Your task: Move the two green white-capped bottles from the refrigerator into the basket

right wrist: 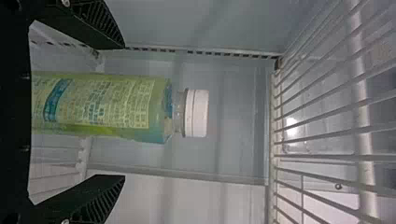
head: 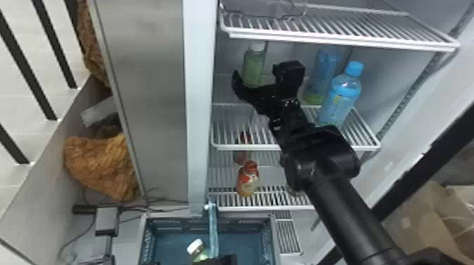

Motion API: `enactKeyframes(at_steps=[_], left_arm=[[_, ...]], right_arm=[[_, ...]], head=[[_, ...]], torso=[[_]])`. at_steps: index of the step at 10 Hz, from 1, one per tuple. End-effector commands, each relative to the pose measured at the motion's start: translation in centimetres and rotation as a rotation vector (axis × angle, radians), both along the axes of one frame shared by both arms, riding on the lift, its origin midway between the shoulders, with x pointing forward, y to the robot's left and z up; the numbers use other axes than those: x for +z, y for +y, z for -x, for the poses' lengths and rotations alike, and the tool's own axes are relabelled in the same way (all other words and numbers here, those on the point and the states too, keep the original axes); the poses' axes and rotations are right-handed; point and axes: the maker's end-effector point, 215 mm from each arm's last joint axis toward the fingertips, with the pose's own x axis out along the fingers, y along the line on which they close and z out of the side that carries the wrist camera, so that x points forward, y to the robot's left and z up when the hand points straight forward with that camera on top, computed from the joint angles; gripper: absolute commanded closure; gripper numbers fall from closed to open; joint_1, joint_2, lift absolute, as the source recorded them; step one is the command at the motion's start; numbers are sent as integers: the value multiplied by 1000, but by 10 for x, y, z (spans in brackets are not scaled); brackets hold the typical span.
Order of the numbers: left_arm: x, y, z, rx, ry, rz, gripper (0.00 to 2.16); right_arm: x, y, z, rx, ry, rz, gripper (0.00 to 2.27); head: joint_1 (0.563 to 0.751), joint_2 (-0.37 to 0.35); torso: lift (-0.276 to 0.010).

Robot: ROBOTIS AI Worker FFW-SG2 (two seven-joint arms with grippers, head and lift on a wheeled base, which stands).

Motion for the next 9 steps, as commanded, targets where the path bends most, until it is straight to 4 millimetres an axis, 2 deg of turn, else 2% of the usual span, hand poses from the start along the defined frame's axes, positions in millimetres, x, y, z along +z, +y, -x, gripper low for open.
enactKeyframes(at_steps=[1, 2, 3, 4, 5, 6, 9], left_arm=[[-1, 0, 0, 0, 4, 0, 1200], [0, -1, -2, -2, -1, 1, 1200], [0, -3, -3, -7, -1, 2, 1200], [0, -6, -3, -11, 2, 6, 1200], [0, -4, -3, -8, 4, 9, 1200], [0, -4, -3, -7, 2, 8, 1200], [-1, -3, -1, -6, 10, 10, 1200]], right_arm=[[-3, -2, -7, -2, 16, 0, 33], [2, 9, -13, 23, 13, 16, 39], [2, 11, -20, 39, 14, 22, 104], [3, 13, -23, 50, 17, 26, 311], [2, 20, -22, 61, 19, 33, 717], [-3, 22, -20, 62, 27, 25, 888], [-4, 20, -16, 48, 21, 22, 888]], head=[[695, -156], [695, -157], [695, -153], [695, -145], [695, -144], [695, -141], [695, -136]], torso=[[-4], [-4], [-4], [-4], [-4], [-4], [-4]])
